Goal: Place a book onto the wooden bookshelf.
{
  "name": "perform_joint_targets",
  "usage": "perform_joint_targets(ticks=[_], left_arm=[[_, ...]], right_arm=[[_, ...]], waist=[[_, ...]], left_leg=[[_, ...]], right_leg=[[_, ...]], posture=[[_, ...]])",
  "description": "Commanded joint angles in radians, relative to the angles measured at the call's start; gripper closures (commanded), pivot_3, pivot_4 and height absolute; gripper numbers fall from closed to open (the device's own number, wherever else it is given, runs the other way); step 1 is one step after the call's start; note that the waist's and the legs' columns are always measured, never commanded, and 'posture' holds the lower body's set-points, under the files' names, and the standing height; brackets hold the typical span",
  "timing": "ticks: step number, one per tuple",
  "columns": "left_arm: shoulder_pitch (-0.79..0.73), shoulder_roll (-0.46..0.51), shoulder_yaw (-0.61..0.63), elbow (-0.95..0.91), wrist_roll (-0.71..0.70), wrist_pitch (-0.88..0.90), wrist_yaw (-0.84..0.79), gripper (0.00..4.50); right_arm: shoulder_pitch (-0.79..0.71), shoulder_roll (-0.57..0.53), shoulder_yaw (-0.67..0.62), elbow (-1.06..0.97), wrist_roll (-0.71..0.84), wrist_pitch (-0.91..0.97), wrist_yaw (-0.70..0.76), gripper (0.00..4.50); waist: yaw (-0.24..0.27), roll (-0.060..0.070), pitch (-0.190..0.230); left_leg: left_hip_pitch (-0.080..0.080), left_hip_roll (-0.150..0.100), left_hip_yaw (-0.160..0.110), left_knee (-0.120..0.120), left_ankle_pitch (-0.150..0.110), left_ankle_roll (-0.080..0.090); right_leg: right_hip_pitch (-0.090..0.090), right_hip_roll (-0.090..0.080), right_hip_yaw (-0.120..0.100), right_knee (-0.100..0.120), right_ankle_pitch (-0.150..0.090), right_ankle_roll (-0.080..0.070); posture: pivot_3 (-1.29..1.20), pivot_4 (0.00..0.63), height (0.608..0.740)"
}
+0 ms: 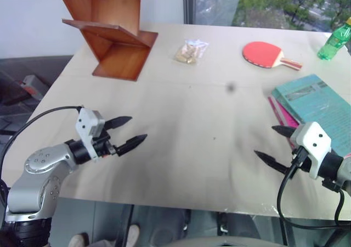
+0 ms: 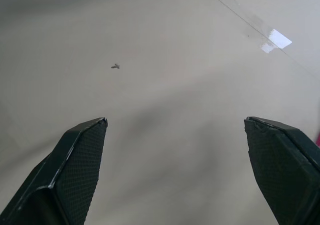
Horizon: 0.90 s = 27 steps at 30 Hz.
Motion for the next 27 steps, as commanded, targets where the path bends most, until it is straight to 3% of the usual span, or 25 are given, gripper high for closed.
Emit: perform_joint_targets(ticks=[1, 14, 19, 23, 24, 27], left_arm=[[0.003, 0.039, 0.044, -0.041, -0.026, 0.009, -0.023, 0.06], [-0.065, 0.058, 0.001, -0.096, -0.122, 0.079, -0.094, 0.06], [-0.085, 0.049, -0.019, -0.140, -0.158, 0.100, -0.093, 0.00], [-0.092, 0.054, -0.029, -0.170, -0.183, 0.119, -0.100, 0.00], [-0.094, 0.057, -0.030, -0.177, -0.193, 0.126, -0.105, 0.00], [-0.136, 0.056, -0.064, -0.214, -0.232, 0.158, -0.107, 0.00]], right_arm=[[-0.004, -0.006, -0.039, -0.036, 0.027, 0.011, 0.007, 0.00], [-0.054, 0.015, -0.048, -0.024, 0.072, 0.077, -0.042, 0.00], [-0.088, 0.039, -0.074, 0.000, 0.129, 0.105, -0.053, 2.20], [-0.103, 0.045, -0.102, 0.013, 0.136, 0.105, -0.072, 3.65], [-0.117, 0.052, -0.113, 0.026, 0.116, 0.094, -0.097, 4.31], [-0.212, 0.038, -0.147, 0.139, 0.099, 0.179, -0.189, 4.31]], waist=[[-0.001, 0.000, 0.000], [-0.003, 0.000, 0.000], [-0.003, 0.000, 0.000], [-0.004, 0.000, 0.000], [-0.004, 0.000, 0.000], [-0.004, -0.001, 0.000]], left_leg=[[0.000, 0.000, 0.000, 0.000, 0.000, 0.000], [0.000, 0.000, 0.000, 0.000, 0.000, 0.000], [0.000, 0.000, 0.000, 0.000, 0.000, 0.000], [0.000, 0.000, 0.000, -0.001, 0.000, 0.000], [0.000, 0.000, 0.000, -0.001, 0.000, 0.000], [0.000, 0.000, 0.001, 0.000, 0.000, 0.000]], right_leg=[[0.000, 0.000, 0.000, 0.000, 0.000, 0.000], [0.000, 0.000, 0.000, 0.000, 0.000, 0.000], [0.000, 0.000, 0.000, 0.000, 0.000, 0.000], [0.000, 0.000, 0.000, 0.000, 0.000, 0.000], [0.000, 0.000, 0.000, 0.000, 0.000, 0.000], [0.000, 0.000, 0.001, 0.000, 0.000, 0.000]], posture=[[0.00, 0.150, 0.740], [0.00, 0.150, 0.740], [0.00, 0.150, 0.740], [0.00, 0.150, 0.740], [0.00, 0.150, 0.740], [0.00, 0.150, 0.740]])
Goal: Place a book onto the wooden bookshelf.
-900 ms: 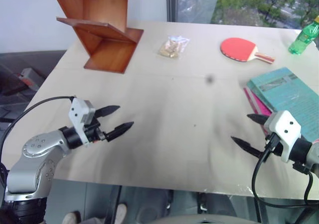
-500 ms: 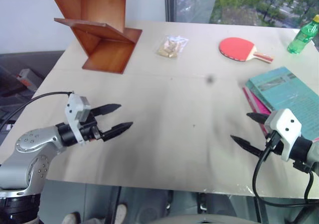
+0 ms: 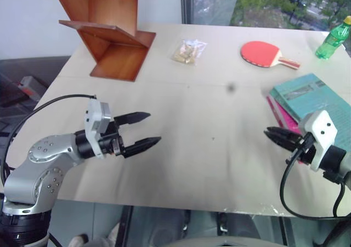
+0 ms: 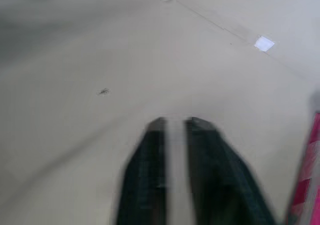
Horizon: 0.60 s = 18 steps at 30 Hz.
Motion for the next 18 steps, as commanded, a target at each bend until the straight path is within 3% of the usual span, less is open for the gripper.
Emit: perform_joint_targets(ticks=[1, 4, 8, 12, 18], left_arm=[[-0.062, 0.005, -0.039, -0.088, -0.071, 0.034, -0.013, 0.00], [-0.118, 0.005, -0.082, -0.119, -0.111, 0.061, -0.029, 0.00], [-0.210, -0.025, -0.153, -0.139, -0.130, 0.076, -0.023, 0.00], [-0.273, -0.045, -0.174, -0.147, -0.143, 0.091, 0.011, 0.00], [-0.276, -0.073, -0.167, -0.139, -0.122, 0.075, 0.059, 0.00]], right_arm=[[-0.116, -0.018, -0.096, 0.133, -0.024, 0.077, -0.112, 4.31], [-0.227, -0.120, -0.075, 0.296, -0.109, 0.169, -0.164, 4.31], [-0.497, -0.168, -0.007, 0.664, -0.253, 0.225, -0.319, 4.31], [-0.805, -0.104, -0.060, 1.054, -0.284, 0.159, -0.413, 4.31], [-1.168, -0.096, 0.001, 1.616, -0.389, 0.125, -0.508, 4.31]], waist=[[0.001, 0.000, 0.000], [0.002, 0.000, 0.000], [-0.008, 0.001, 0.000], [-0.015, 0.001, 0.000], [-0.027, 0.001, 0.000]], left_leg=[[0.000, 0.000, 0.000, 0.000, 0.000, 0.000], [0.000, -0.001, 0.001, 0.001, 0.000, 0.000], [0.000, -0.001, 0.003, 0.000, 0.000, 0.000], [0.000, 0.000, 0.005, -0.001, 0.000, 0.000], [-0.005, 0.000, 0.010, -0.003, 0.000, 0.000]], right_leg=[[0.000, 0.000, 0.000, 0.000, 0.000, 0.000], [0.000, 0.000, 0.000, 0.000, 0.001, -0.001], [-0.001, 0.001, 0.003, 0.001, 0.001, -0.001], [-0.002, 0.001, 0.005, 0.000, 0.001, -0.001], [-0.008, 0.001, 0.008, 0.000, 0.001, -0.001]], posture=[[0.00, 0.150, 0.740], [0.00, 0.150, 0.740], [0.00, 0.150, 0.740], [0.00, 0.150, 0.740], [0.00, 0.150, 0.740]])
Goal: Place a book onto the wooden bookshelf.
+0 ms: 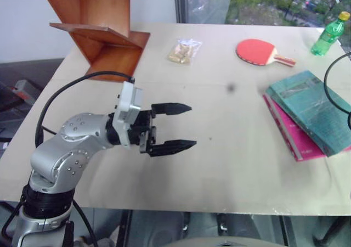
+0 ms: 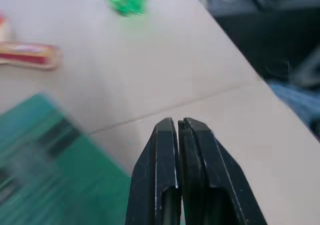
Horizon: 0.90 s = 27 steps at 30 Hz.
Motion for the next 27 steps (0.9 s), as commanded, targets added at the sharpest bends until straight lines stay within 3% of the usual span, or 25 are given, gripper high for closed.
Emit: perform_joint_targets(ticks=[1, 7, 15, 21, 27], left_arm=[[0.008, -0.017, 0.011, -0.027, 0.010, -0.021, 0.035, 0.00], [0.046, -0.033, 0.033, -0.057, 0.017, -0.033, 0.089, 0.00], [0.060, -0.031, 0.040, -0.060, 0.012, -0.048, 0.112, 0.00], [0.054, -0.037, 0.026, -0.052, 0.009, -0.048, 0.110, 0.00], [0.036, -0.050, 0.007, -0.042, 0.013, -0.049, 0.108, 0.00]], right_arm=[[-0.123, -0.006, -0.010, 0.236, -0.038, -0.060, -0.052, 4.31], [-0.177, -0.020, 0.001, 0.462, -0.057, -0.061, -0.024, 4.31], [-0.166, -0.042, 0.089, 0.335, -0.030, 0.249, 0.232, 4.31], [-0.093, -0.050, 0.079, 0.239, -0.056, 0.246, 0.207, 4.31], [0.004, -0.022, 0.155, 0.221, -0.078, 0.245, 0.287, 4.31]], waist=[[-0.001, 0.000, 0.000], [0.002, 0.000, 0.000], [-0.002, 0.000, 0.000], [0.004, 0.000, 0.000], [0.002, -0.001, 0.000]], left_leg=[[0.000, 0.000, 0.000, -0.001, 0.000, 0.000], [-0.001, 0.000, 0.002, -0.001, -0.001, 0.001], [0.002, 0.003, 0.006, 0.000, -0.001, 0.001], [0.001, 0.003, 0.006, 0.000, -0.001, 0.002], [0.001, 0.003, 0.006, 0.001, -0.001, 0.002]], right_leg=[[0.000, 0.000, 0.000, -0.001, 0.000, 0.000], [0.000, 0.000, 0.001, -0.001, 0.000, 0.000], [-0.001, 0.002, 0.004, 0.001, 0.000, 0.000], [-0.001, 0.002, 0.004, 0.001, 0.000, 0.000], [-0.001, 0.002, 0.005, 0.001, 0.000, 0.000]], posture=[[0.00, 0.150, 0.740], [0.00, 0.150, 0.740], [0.00, 0.150, 0.740], [0.00, 0.150, 0.740], [0.00, 0.150, 0.740]])
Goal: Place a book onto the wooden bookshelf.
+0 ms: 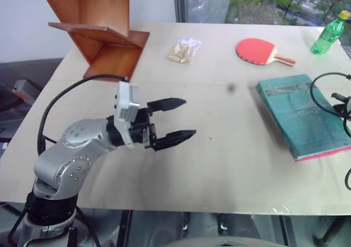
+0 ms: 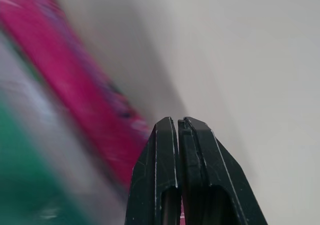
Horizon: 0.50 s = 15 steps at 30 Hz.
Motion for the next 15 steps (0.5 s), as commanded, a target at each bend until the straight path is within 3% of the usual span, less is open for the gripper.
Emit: perform_joint_targets(ticks=[1, 6, 11, 15], left_arm=[[-0.020, 0.001, 0.009, -0.023, 0.000, -0.018, -0.005, 0.00], [-0.002, 0.017, 0.030, -0.030, -0.010, -0.011, -0.011, 0.00], [0.020, 0.037, 0.047, -0.031, -0.016, -0.007, -0.019, 0.00], [0.041, 0.061, 0.066, -0.028, -0.019, -0.003, -0.032, 0.00]], right_arm=[[0.051, 0.005, 0.050, -0.058, -0.002, 0.046, 0.070, 4.31], [0.141, 0.026, 0.074, -0.335, 0.106, 0.258, 0.187, 4.31], [0.211, 0.105, -0.001, -0.558, 0.161, 0.424, 0.159, 4.31], [0.253, 0.199, -0.054, -0.669, 0.211, 0.441, 0.097, 4.31]], waist=[[-0.002, -0.001, 0.000], [-0.006, -0.001, -0.001], [-0.007, -0.001, -0.001], [-0.007, -0.003, -0.002]], left_leg=[[0.000, 0.000, 0.000, 0.000, 0.000, 0.000], [0.000, 0.001, 0.000, 0.001, 0.000, 0.000], [0.001, 0.002, 0.000, 0.001, 0.000, 0.000], [0.002, 0.002, 0.000, 0.001, 0.000, 0.000]], right_leg=[[0.000, 0.000, 0.000, 0.000, 0.000, 0.000], [0.000, 0.000, 0.000, 0.001, 0.000, 0.000], [0.000, 0.001, 0.002, 0.001, 0.001, -0.001], [-0.001, 0.002, 0.003, 0.001, 0.001, -0.001]], posture=[[0.00, 0.150, 0.740], [0.00, 0.150, 0.740], [0.00, 0.150, 0.740], [0.00, 0.150, 0.740]])
